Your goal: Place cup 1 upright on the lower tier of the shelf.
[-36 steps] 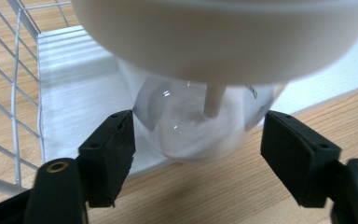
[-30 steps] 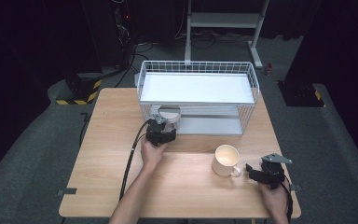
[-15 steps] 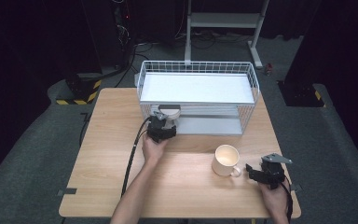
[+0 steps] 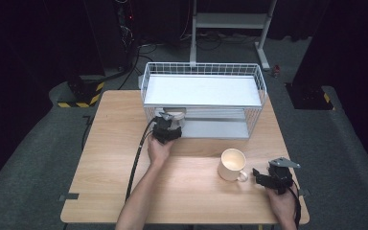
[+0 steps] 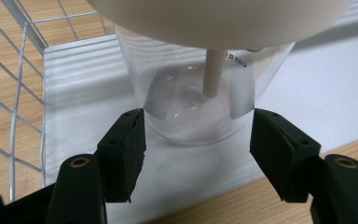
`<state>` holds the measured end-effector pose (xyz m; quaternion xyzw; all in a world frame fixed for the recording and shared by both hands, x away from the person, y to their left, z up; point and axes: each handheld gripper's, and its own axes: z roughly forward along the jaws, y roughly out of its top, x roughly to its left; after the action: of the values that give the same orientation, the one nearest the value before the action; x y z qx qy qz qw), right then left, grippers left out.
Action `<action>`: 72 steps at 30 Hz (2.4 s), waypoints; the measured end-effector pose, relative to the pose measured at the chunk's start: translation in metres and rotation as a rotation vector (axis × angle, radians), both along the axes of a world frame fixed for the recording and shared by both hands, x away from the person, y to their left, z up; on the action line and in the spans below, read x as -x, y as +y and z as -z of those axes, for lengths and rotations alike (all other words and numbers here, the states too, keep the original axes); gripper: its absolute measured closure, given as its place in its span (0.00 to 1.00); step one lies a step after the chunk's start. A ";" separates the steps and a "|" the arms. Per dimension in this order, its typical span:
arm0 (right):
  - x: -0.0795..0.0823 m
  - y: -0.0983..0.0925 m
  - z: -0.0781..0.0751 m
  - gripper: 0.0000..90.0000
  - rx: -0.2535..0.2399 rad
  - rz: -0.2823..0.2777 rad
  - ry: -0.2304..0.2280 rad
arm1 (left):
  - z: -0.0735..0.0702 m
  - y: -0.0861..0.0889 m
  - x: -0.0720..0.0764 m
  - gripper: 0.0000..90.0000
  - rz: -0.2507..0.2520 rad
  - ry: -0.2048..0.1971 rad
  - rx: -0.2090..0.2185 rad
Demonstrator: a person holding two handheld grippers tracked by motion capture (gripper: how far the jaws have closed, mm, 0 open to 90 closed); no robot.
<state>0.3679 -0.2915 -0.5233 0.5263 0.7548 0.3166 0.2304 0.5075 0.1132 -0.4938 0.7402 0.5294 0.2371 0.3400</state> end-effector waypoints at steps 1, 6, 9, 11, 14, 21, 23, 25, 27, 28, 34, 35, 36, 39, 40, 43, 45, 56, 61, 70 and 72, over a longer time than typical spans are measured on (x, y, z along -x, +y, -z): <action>0.000 0.000 0.000 0.28 0.000 -0.001 -0.001 | 0.000 0.000 -0.001 0.41 0.000 -0.001 0.002; 0.000 0.000 0.000 0.28 0.000 0.000 0.000 | 0.003 0.000 -0.003 0.43 -0.007 0.006 -0.007; 0.000 0.000 0.000 0.28 0.000 0.000 0.000 | 0.005 -0.001 -0.003 0.43 -0.009 0.011 -0.004; 0.000 0.000 0.000 0.28 0.000 0.000 0.000 | 0.005 -0.001 -0.003 0.43 -0.009 0.010 -0.006; 0.000 0.000 0.000 0.28 0.000 0.000 0.000 | 0.002 0.000 -0.002 0.40 -0.008 0.005 -0.014; 0.000 0.000 0.000 0.28 0.000 0.000 0.000 | -0.001 0.003 0.004 0.34 0.010 0.019 0.008; 0.000 0.000 0.000 0.28 0.000 -0.001 -0.001 | -0.003 0.004 0.007 0.33 0.016 0.012 0.015; 0.000 0.000 0.000 0.28 0.000 0.000 0.000 | -0.005 0.004 0.010 0.33 0.026 0.006 0.010; 0.000 0.000 0.000 0.28 0.000 0.000 0.000 | -0.006 0.004 0.013 0.33 0.031 0.006 0.014; 0.000 0.000 0.000 0.28 0.000 0.000 0.000 | -0.007 0.005 0.015 0.33 0.035 0.005 0.004; 0.000 0.000 0.000 0.28 0.000 0.000 0.000 | -0.009 0.007 0.024 0.31 0.053 -0.005 0.031; 0.000 0.000 0.000 0.28 0.000 0.000 0.000 | -0.010 0.008 0.026 0.31 0.053 -0.007 0.047; 0.000 0.000 0.000 0.28 0.000 0.000 0.000 | -0.010 0.008 0.026 0.31 0.053 -0.007 0.047; 0.000 0.000 0.000 0.28 0.000 0.000 0.000 | -0.012 0.009 0.029 0.31 0.064 -0.019 0.051; 0.000 0.000 0.000 0.28 0.000 0.000 0.000 | -0.012 0.008 0.030 0.31 0.065 -0.021 0.057; 0.000 0.000 0.000 0.28 0.000 0.000 0.000 | -0.014 0.008 0.033 0.31 0.071 -0.021 0.066; 0.000 0.000 0.000 0.28 0.000 0.000 0.000 | -0.015 0.009 0.036 0.31 0.073 -0.024 0.071; 0.000 0.000 0.000 0.28 0.000 0.000 0.000 | -0.021 0.015 0.048 0.31 0.082 -0.037 0.089; 0.000 0.000 0.000 0.28 0.000 0.000 0.000 | -0.026 0.018 0.053 0.31 0.087 -0.045 0.097; 0.000 0.000 0.000 0.28 0.000 0.001 0.000 | -0.027 0.021 0.059 0.31 0.095 -0.045 0.116; 0.000 0.000 0.000 0.28 0.000 0.000 0.000 | -0.028 0.021 0.062 0.31 0.101 -0.046 0.113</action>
<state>0.3679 -0.2915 -0.5233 0.5264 0.7547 0.3166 0.2303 0.4456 0.1346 -0.4655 0.7400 0.4961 0.2064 0.4046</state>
